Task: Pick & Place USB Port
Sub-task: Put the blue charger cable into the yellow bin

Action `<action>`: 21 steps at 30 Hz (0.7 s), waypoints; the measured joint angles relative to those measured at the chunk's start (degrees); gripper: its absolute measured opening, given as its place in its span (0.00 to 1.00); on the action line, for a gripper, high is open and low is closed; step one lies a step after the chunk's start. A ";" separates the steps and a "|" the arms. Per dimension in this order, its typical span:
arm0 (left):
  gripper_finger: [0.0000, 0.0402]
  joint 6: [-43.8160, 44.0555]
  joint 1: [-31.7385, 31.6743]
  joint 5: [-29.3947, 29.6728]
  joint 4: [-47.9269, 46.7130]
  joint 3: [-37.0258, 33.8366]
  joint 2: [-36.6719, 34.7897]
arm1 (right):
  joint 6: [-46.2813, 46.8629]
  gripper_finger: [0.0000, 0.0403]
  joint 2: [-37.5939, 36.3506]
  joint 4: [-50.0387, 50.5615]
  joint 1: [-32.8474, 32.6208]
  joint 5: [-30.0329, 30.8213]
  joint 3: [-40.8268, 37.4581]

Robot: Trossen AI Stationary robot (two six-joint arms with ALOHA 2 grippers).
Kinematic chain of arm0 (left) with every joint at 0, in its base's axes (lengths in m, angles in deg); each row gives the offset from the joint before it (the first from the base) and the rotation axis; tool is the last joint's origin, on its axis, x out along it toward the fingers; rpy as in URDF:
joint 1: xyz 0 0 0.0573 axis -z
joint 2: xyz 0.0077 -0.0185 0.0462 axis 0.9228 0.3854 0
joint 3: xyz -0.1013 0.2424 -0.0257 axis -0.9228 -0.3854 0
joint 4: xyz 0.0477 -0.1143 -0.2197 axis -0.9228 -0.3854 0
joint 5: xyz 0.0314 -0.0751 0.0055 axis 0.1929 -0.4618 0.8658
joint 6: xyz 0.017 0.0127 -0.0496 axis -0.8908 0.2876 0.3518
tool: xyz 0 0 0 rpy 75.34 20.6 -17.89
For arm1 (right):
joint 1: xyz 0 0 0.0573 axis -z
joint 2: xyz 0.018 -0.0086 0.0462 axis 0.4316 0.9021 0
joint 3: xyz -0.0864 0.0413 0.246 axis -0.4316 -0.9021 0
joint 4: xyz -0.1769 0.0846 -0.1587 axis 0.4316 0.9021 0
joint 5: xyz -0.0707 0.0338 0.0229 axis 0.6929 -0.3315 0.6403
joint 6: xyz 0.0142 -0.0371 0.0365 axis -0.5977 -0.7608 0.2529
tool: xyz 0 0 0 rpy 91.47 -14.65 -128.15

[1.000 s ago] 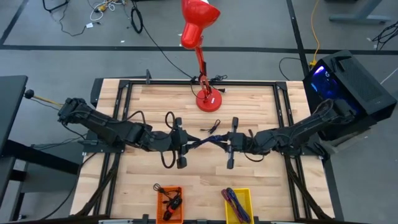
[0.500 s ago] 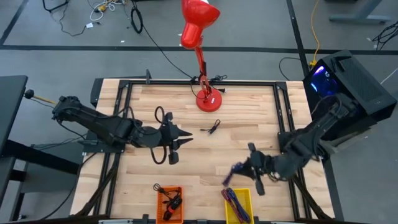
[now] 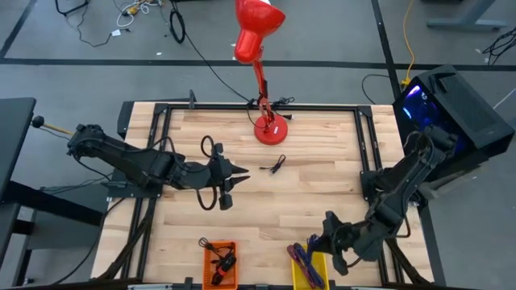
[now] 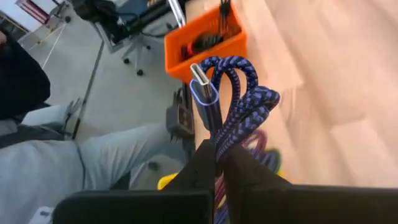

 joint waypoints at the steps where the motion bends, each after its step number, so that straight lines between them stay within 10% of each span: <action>1: 0.20 0.00 0.00 0.00 -0.03 0.00 0.00 | 1.24 0.01 0.55 -0.03 -0.38 -0.37 0.00; 21: 0.20 0.12 0.00 -0.04 -0.36 0.00 0.00 | 10.14 0.01 7.55 1.04 -4.25 -2.47 0.00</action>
